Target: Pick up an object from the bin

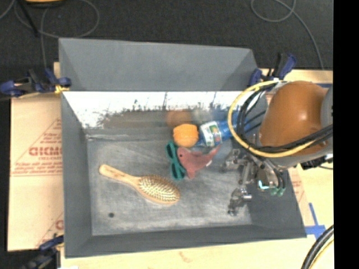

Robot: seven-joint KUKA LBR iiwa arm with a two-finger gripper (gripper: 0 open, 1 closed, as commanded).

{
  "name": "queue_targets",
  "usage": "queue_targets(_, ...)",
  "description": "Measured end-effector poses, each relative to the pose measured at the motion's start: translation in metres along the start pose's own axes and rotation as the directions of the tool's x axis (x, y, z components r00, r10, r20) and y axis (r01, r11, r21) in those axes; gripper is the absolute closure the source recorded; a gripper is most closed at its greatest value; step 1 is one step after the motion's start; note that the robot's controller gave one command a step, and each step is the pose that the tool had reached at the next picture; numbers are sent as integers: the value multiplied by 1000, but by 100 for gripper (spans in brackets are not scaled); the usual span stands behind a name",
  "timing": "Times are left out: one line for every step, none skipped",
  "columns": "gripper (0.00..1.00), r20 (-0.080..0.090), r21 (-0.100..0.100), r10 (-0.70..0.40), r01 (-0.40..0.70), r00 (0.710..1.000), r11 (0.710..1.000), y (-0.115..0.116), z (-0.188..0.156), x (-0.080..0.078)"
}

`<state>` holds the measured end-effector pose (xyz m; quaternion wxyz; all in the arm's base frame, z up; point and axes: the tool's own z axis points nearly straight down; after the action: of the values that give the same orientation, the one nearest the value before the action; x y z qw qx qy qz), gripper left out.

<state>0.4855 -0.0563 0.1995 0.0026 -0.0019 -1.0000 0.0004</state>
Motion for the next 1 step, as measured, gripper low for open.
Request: queue_targets(0, 8, 1, -2, 2, 1000, 1000, 0, -4, -2)
